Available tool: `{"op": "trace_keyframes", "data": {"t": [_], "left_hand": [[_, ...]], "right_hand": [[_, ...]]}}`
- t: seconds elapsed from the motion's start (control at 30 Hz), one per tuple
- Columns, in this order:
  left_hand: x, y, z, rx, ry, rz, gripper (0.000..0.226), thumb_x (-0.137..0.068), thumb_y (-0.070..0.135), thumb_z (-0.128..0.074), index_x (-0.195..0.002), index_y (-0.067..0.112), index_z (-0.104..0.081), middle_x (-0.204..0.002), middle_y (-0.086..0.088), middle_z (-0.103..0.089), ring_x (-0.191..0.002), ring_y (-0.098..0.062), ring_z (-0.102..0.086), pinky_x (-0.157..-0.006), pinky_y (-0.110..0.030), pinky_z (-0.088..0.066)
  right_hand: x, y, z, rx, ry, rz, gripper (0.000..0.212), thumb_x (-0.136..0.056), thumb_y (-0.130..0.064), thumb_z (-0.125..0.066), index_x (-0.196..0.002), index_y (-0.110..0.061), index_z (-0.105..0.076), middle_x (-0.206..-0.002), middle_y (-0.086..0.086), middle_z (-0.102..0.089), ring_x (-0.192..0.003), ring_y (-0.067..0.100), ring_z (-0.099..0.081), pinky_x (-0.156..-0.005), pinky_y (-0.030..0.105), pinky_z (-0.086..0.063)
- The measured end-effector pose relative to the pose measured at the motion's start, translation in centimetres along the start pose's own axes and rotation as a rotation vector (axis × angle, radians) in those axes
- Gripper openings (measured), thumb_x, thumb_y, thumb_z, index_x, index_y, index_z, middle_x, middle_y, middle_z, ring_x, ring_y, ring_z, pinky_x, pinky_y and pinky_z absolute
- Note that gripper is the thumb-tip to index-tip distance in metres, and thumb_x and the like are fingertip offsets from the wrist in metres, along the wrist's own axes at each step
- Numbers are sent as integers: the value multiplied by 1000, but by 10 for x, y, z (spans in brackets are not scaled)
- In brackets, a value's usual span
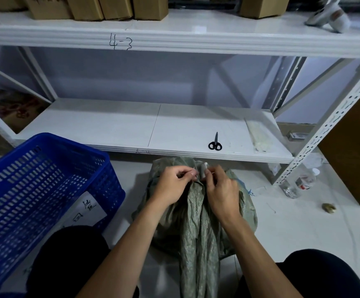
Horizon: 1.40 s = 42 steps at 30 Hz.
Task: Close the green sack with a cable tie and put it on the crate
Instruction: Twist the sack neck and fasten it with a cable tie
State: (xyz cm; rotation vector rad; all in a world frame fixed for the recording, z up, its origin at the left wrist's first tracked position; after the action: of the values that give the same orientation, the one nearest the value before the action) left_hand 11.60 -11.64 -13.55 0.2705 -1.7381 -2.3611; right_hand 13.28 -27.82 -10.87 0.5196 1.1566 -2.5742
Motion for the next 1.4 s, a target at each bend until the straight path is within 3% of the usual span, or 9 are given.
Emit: {"op": "trace_keyframes", "data": {"t": [0.2,0.33,0.5,0.73,0.93,1.03,1.13,1.27,1.4], "left_hand": [[7,-23,-8,443,-101,272,19,-88,6,-71,-80,21,-80,-83,-2,-78,-87,-13,-70,-87,-28,-51],[12,-30,-11,588,-78,335,7,-86,3,-71,-88,7,-76,-79,-6,-77,-80,-15,-70,-79,-21,-56],[11,-29,-12,581,-100,341,7,-91,5,-67,-94,7,-73,-80,-4,-74,-76,-9,-70,-73,-17,-56],[13,-32,-16,542,-158,343,8,-91,9,-67,-93,13,-73,-80,-1,-75,-81,-10,-69,-78,-20,-52],[12,-30,-15,554,-149,339,6,-90,10,-69,-92,13,-74,-82,-2,-75,-83,-11,-69,-78,-21,-53],[13,-30,-16,553,-150,334,7,-90,9,-68,-94,11,-74,-84,-4,-75,-83,-10,-70,-76,-19,-54],[13,-30,-15,543,-150,329,9,-90,9,-68,-97,10,-74,-86,-5,-75,-84,-10,-70,-76,-18,-55],[11,-29,-15,532,-159,327,9,-89,10,-69,-93,14,-76,-86,-2,-76,-87,-10,-70,-84,-25,-51],[10,-29,-17,531,-159,325,11,-90,8,-68,-89,16,-76,-82,1,-76,-83,-7,-70,-81,-22,-50]], "right_hand": [[4,-3,1,-16,-28,22,15,-98,-27,-57,-106,-22,-69,-66,5,-72,-52,24,-65,-55,33,-46],[6,-4,0,-5,-36,22,17,-98,-24,-56,-108,-20,-70,-69,7,-73,-54,27,-66,-54,34,-46],[7,-6,0,26,-41,15,21,-97,-19,-56,-112,-16,-70,-61,12,-69,-49,29,-62,-49,29,-39],[6,0,4,48,19,-9,14,-95,-21,-59,-95,-15,-72,-51,11,-61,-40,28,-54,-48,27,-32],[6,13,-7,-51,-4,-117,12,-98,-29,-54,-98,-18,-58,-76,4,-76,-64,30,-69,-59,40,-52],[7,10,-2,-104,17,-118,9,-97,-24,-57,-93,-17,-54,-70,2,-73,-57,25,-65,-55,38,-49],[7,2,3,-75,12,-62,4,-95,-20,-60,-91,-17,-61,-62,0,-69,-47,17,-58,-50,31,-42],[8,-4,3,-28,-11,0,7,-92,-22,-65,-96,-22,-70,-64,-2,-71,-48,13,-61,-50,25,-44],[9,-10,2,-13,-12,70,8,-91,-23,-67,-97,-23,-72,-71,-1,-74,-53,17,-65,-52,29,-50]]}}
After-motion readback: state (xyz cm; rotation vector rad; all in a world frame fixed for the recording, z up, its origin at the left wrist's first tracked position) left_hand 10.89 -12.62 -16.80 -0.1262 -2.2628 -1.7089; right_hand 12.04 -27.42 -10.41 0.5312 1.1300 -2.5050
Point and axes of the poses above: each hand's wrist, its own x-axis away from the middle knuckle, its own z-axis out of the back of the hand, y = z × x, the point moved 9 cm from there along -x, towards the middle knuckle
